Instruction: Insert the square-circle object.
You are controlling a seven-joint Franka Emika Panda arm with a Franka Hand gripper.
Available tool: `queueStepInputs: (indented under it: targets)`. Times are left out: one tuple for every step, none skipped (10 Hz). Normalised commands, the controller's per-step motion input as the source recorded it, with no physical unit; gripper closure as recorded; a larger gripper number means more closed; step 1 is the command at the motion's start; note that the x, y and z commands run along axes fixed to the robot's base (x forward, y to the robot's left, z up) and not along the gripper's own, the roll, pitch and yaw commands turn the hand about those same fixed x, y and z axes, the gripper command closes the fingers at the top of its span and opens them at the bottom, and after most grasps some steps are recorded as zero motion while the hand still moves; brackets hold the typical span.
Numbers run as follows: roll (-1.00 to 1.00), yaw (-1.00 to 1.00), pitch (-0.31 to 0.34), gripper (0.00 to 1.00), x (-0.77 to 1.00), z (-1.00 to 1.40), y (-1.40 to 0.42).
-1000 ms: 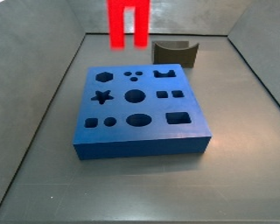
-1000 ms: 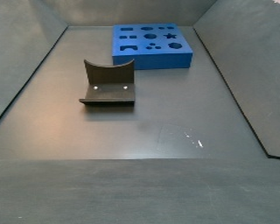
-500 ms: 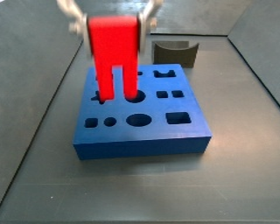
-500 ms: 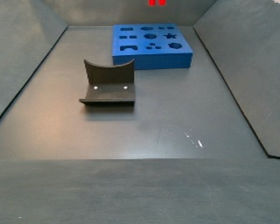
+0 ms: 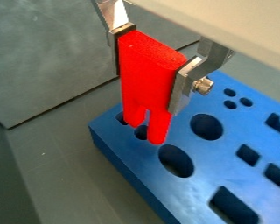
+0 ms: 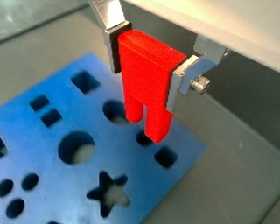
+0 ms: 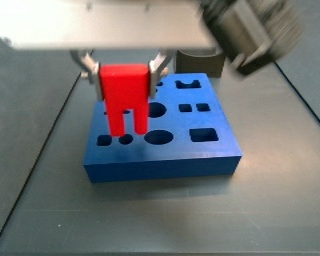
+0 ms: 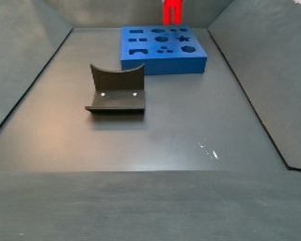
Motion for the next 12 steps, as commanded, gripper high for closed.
queueStepInputs:
  targets:
    - [0.0,-0.36,0.05,1.0,-0.14,-0.22,0.11]
    - [0.01,-0.17,0.084,1.0,-0.07,-0.06,0.01]
    - [0.0,-0.02,0.036,1.0,0.0,0.0,0.0]
    - [-0.02,0.0,0.0,1.0,0.0,-0.07,-0.07]
    - [-0.01,0.07,-0.11,1.0,-0.2,-0.25,0.0]
    - [0.0,0.0,-0.146,1.0,-0.45,-0.39,0.01]
    - [0.0,0.0,-0.134,1.0,-0.43,-0.32,0.0]
    - [0.0,0.0,-0.156,1.0,-0.4,-0.3,-0.01]
    - [-0.05,0.0,-0.156,1.0,-0.27,-0.38,-0.07]
    - [-0.19,0.0,-0.1,1.0,0.0,-0.74,0.0]
    - [-0.12,0.0,-0.077,1.0,0.17,-0.91,0.04]
    - [0.0,-0.12,-0.031,1.0,0.07,-1.0,0.12]
